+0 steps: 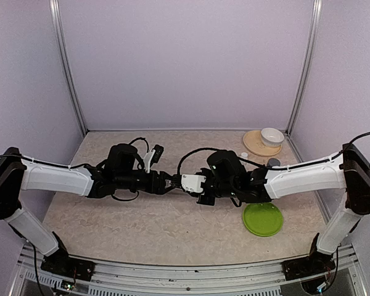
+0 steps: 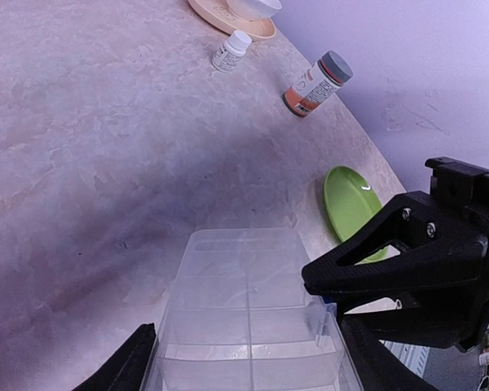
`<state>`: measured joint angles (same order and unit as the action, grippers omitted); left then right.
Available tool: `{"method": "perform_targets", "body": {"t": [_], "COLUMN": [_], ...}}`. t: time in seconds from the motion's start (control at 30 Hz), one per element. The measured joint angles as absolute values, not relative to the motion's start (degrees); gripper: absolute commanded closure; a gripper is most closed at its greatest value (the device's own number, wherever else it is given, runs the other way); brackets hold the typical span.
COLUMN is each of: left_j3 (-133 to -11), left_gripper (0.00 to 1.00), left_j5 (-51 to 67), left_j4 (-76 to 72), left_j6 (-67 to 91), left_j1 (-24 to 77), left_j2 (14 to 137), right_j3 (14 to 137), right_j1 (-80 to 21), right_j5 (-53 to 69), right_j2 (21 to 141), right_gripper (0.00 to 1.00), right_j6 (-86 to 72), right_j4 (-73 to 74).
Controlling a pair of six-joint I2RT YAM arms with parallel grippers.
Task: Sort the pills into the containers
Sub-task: Open the lid of the pill container.
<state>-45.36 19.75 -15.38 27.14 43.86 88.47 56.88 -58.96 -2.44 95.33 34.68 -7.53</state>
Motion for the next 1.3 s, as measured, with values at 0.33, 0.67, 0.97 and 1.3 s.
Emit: {"method": "perform_targets", "body": {"t": [0.33, 0.67, 0.97, 1.3], "left_j3": [-44.4, -44.31, -43.72, -42.52], "left_gripper": [0.35, 0.33, 0.32, 0.32], "left_j5": [19.86, 20.1, 20.12, 20.56], "left_j4": [-15.51, -15.35, -15.4, -17.12], "left_j6": [24.99, 20.03, 19.68, 22.74], "left_j1": [44.47, 44.8, 44.82, 43.77], "left_j2": [87.57, 85.97, 85.97, 85.97], "right_j3": [59.46, 64.42, 64.07, 55.29], "right_j1": [-56.77, -54.17, -53.93, -59.29], "right_j5": [4.54, 12.4, 10.85, 1.15], "right_j2": [94.78, 94.5, 91.64, 88.18], "right_gripper": [0.83, 0.21, 0.14, 0.26], "right_j6": [33.23, 30.79, 30.06, 31.9], "right_j4": [-1.08, 7.07, 7.84, -1.39]}}
